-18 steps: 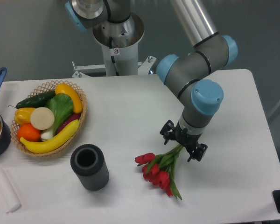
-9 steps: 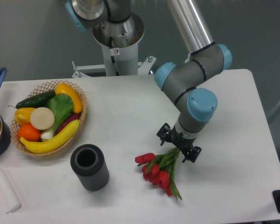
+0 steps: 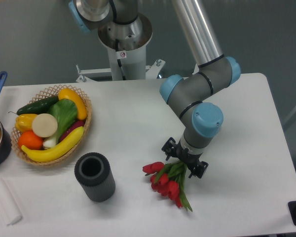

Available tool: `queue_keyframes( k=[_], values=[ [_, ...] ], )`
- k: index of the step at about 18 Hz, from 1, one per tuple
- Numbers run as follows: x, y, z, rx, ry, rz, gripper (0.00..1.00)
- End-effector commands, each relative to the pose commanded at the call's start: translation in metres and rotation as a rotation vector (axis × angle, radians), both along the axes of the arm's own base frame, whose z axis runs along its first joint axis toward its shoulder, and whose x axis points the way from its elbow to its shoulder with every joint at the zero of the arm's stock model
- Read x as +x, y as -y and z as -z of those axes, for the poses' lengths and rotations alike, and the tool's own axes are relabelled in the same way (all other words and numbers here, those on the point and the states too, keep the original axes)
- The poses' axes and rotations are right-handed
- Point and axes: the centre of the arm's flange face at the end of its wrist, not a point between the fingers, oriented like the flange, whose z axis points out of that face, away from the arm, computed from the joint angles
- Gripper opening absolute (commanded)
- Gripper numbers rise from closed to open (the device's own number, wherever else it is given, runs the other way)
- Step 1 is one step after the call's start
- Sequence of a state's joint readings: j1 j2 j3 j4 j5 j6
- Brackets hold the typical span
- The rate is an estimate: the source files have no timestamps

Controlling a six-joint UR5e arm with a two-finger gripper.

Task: Pick up the flowers from the table
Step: 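Lower the gripper around the tulip stems just below the blooms, then close the gripper on the tulip stems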

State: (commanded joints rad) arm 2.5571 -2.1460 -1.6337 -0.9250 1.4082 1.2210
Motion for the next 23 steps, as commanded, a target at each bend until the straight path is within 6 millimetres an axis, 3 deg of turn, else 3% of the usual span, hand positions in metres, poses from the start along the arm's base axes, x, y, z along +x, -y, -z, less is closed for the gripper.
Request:
queue_keyframes(
  k=[16, 18, 23],
  values=[
    [-0.001, -0.001, -0.011, -0.001, -0.031, -0.003, 0.3],
    [-0.002, -0.002, -0.014, 0.001, -0.033, -0.023, 0.25],
    [-0.005, -0.002, -0.017, 0.005, -0.037, -0.026, 0.24]
  ],
)
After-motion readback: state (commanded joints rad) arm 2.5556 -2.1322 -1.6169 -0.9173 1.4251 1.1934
